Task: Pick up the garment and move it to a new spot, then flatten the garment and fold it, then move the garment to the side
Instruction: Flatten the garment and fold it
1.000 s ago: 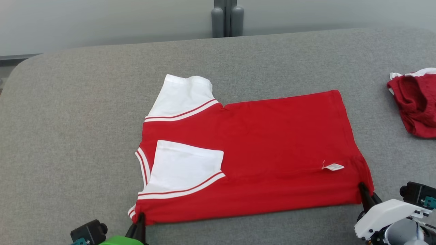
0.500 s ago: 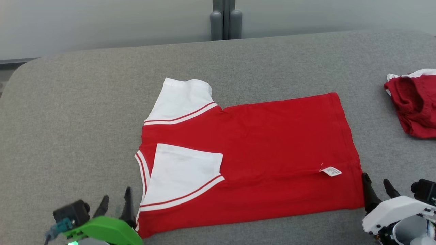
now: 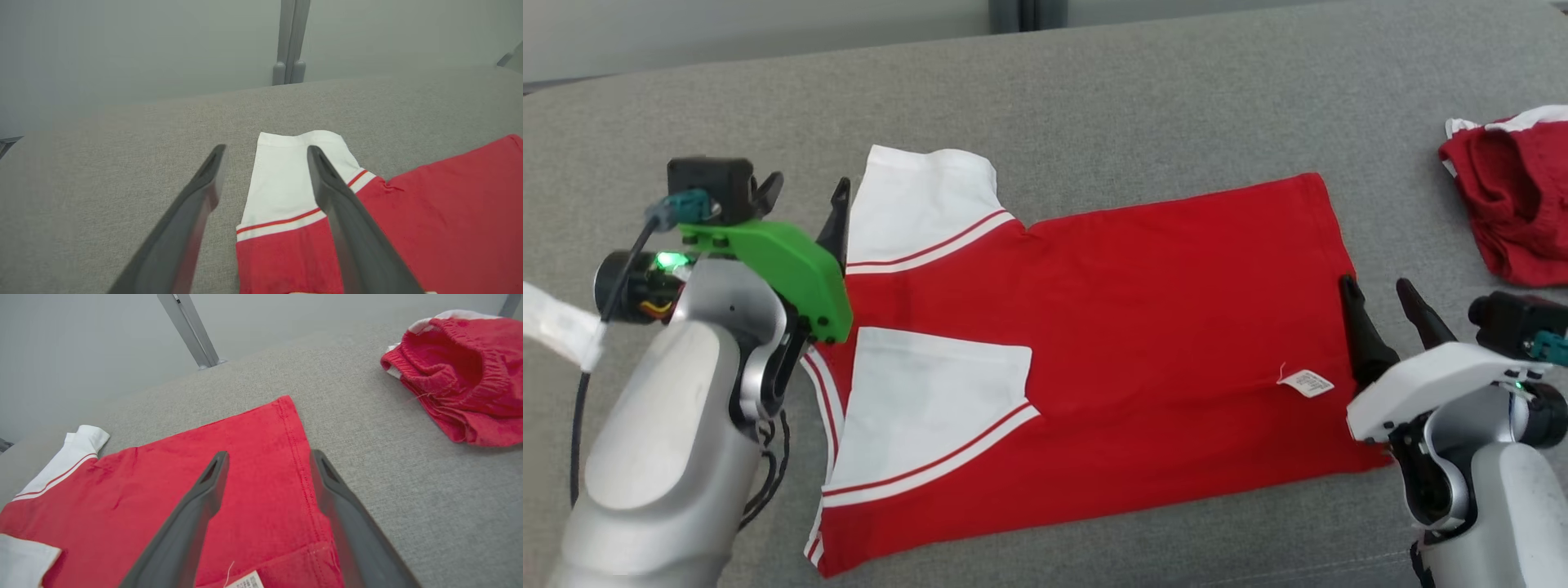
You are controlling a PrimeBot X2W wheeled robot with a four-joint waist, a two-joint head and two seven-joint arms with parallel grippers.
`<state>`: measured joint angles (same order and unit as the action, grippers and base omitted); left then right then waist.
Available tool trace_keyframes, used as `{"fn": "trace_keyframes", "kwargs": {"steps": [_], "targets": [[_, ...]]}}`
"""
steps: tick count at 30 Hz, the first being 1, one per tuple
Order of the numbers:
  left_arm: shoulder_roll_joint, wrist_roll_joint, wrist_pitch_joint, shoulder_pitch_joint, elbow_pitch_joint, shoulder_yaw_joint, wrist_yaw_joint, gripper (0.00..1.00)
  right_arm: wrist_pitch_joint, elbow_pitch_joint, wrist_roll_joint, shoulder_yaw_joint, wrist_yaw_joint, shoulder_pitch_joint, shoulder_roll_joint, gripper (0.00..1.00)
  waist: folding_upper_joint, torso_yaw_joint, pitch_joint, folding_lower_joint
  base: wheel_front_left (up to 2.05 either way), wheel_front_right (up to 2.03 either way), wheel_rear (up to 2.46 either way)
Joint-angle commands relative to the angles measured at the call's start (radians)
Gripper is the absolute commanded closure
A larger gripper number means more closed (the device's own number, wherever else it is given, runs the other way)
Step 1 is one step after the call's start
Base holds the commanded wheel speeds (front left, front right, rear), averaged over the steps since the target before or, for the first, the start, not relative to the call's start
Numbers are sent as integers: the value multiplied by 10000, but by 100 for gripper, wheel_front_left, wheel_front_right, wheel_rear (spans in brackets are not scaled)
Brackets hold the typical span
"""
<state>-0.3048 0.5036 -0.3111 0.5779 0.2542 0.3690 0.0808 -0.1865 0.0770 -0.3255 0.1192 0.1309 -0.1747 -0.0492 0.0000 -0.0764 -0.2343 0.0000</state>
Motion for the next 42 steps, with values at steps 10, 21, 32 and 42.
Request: {"fn": "trace_keyframes", "kwargs": {"steps": [10,21,32,42], "targets": [[497,-446,-66,2696,3424,275,-2,0,100,42,118,-817,-5,-1386,-23,0,0,-925,-2003,0,0,0,0],[813,-367,550,4411,6643,403,-703,0,204,151,182,-982,-5,-1868,-23,0,0,-1216,-2400,0,0,0,0],[1252,-259,1362,5304,8763,568,-1348,100,141,268,501,-1074,-5,-2347,-28,0,0,-1243,-2372,0,0,0,0],[1399,-137,2909,5873,9301,656,-1861,100,-951,1549,1265,-1189,-5,-4120,-820,0,0,-456,-1862,0,0,0,0]]}}
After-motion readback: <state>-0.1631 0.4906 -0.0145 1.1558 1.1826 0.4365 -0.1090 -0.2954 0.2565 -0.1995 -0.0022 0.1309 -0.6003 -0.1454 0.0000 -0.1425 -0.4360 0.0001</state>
